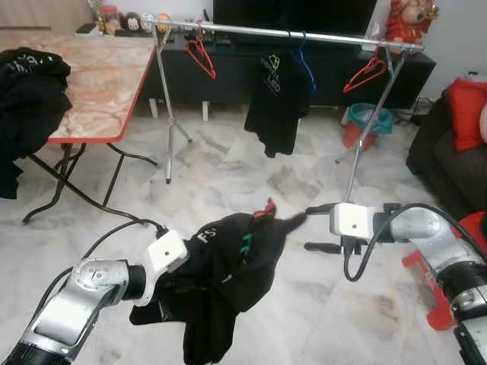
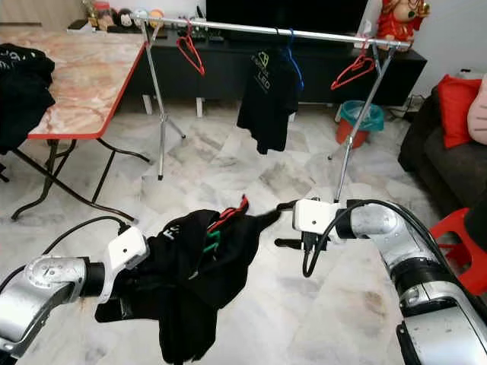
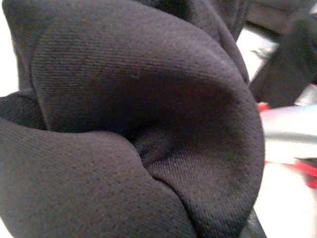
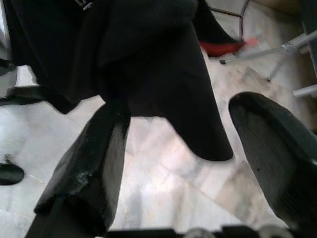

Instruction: Hang hanger

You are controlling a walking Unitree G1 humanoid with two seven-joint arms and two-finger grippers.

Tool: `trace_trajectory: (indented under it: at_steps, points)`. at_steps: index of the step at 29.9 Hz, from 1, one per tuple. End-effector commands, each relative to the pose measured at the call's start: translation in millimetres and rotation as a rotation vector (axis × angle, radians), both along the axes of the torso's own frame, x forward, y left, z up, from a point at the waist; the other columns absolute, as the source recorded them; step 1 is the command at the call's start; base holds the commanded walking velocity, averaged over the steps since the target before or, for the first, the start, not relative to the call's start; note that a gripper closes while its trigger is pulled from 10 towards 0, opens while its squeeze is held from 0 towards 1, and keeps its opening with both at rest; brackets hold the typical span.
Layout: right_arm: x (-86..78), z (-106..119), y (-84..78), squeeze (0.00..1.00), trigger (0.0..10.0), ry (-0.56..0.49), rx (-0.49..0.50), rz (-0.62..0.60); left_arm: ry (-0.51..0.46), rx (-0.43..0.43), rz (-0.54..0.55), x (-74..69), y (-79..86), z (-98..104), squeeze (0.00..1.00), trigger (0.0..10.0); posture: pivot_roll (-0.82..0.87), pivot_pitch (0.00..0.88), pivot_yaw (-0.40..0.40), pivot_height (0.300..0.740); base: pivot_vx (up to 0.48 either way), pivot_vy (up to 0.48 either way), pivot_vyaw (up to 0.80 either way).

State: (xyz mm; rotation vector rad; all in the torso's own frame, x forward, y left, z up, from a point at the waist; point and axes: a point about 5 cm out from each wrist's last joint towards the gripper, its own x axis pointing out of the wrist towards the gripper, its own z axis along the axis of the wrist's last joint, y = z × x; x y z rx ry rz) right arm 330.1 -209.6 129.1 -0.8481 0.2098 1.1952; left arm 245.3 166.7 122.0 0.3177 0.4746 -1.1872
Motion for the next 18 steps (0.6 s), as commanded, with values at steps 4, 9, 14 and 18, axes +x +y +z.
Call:
trace_trajectory:
  at_steps: [4,9,14,18]
  points:
    - [5.5,10,13.4,0.00,10.0,-0.062,0.072,0.023,0.004,-0.015,-0.138,-6.5,-9.6,17,0.00,0.0,0.07,0.000,-0.067,0.740,0.000,0.000,0.00]
    - [6.8,23,18.7,0.00,10.0,-0.019,0.188,0.066,0.033,0.002,-0.175,-10.6,-11.4,12,0.00,0.0,0.07,0.000,-0.068,0.740,0.000,0.000,0.00]
    - [-1.9,21,17.0,0.00,10.0,0.094,0.212,0.146,0.053,-0.005,-0.195,-13.4,-13.2,13,0.00,0.0,0.06,0.000,-0.069,0.740,0.000,0.000,0.00]
    - [-11.4,14,18.7,0.00,10.0,0.200,0.208,0.221,0.061,-0.004,-0.214,-13.5,-13.6,15,0.00,0.0,0.06,0.000,-0.071,0.740,0.000,0.000,0.00]
